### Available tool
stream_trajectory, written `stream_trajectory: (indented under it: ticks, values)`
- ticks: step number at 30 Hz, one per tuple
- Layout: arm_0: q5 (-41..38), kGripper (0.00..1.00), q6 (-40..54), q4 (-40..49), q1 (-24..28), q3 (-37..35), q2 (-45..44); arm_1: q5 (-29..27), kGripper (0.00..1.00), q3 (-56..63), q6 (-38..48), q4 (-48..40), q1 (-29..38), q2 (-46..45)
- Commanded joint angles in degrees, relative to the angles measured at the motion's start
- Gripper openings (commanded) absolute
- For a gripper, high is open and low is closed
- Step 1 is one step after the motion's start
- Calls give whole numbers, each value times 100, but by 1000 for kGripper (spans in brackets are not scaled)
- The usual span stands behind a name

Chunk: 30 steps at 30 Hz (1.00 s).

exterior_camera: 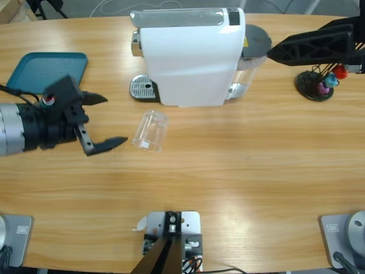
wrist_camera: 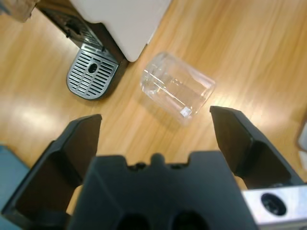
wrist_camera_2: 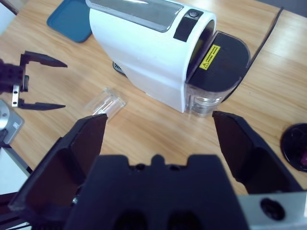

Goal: Pour coffee

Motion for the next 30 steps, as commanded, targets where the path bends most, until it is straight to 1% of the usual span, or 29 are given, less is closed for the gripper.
stream_trajectory:
  ticks: [1,3,7,8,10,12,15,17,18,19,20,23,24,25,26,27,28,30]
  values:
    - [1506,931,-230,-128,-1252,-133,1149,-124,1000,418,0,-30,-64,-522]
    - [1620,931,-455,-255,-1368,-124,1300,-129,1000,460,3,-7,-64,-596]
    - [1871,931,-703,-300,-1405,-159,1436,-120,1000,536,23,37,-64,-686]
    - [1922,917,-756,-316,-1403,-194,1520,-120,1000,530,26,37,-64,-700]
    - [2065,818,-791,-332,-1405,-272,1662,-115,1000,507,26,46,-64,-708]
    - [2279,758,-955,-337,-1405,-379,1847,-92,1000,464,26,86,-64,-708]
    - [2334,752,-977,-497,-1405,-451,2114,-61,1000,344,26,221,-64,-708]
    - [2395,647,-1006,-559,-1405,-442,2183,-53,1000,263,26,279,-64,-707]
    - [2399,635,-1058,-598,-1405,-432,2214,-50,1000,231,26,302,-64,-689]
    - [2406,572,-1127,-605,-1405,-433,2230,-41,1000,207,26,309,-64,-677]
    - [2427,487,-1144,-638,-1405,-412,2232,-41,1000,195,26,309,-64,-664]
    - [2494,479,-1144,-641,-1405,-402,2255,-22,1000,177,26,309,-64,-645]
    - [2501,441,-1144,-643,-1405,-414,2278,-15,1000,177,26,309,-64,-650]
    - [2503,308,-1144,-664,-1405,-423,2288,-17,1000,186,26,311,-64,-666]
    - [2503,148,-1144,-728,-1405,-410,2279,-24,1000,186,26,309,-64,-678]
    - [2504,27,-1144,-765,-1410,-402,2265,-22,1000,189,26,309,-64,-682]
    - [2531,0,-1144,-807,-1426,-389,2232,-15,1000,196,26,309,-64,-682]
    - [2691,0,-1181,-858,-1456,-375,2148,-15,1000,214,26,309,-64,-693]
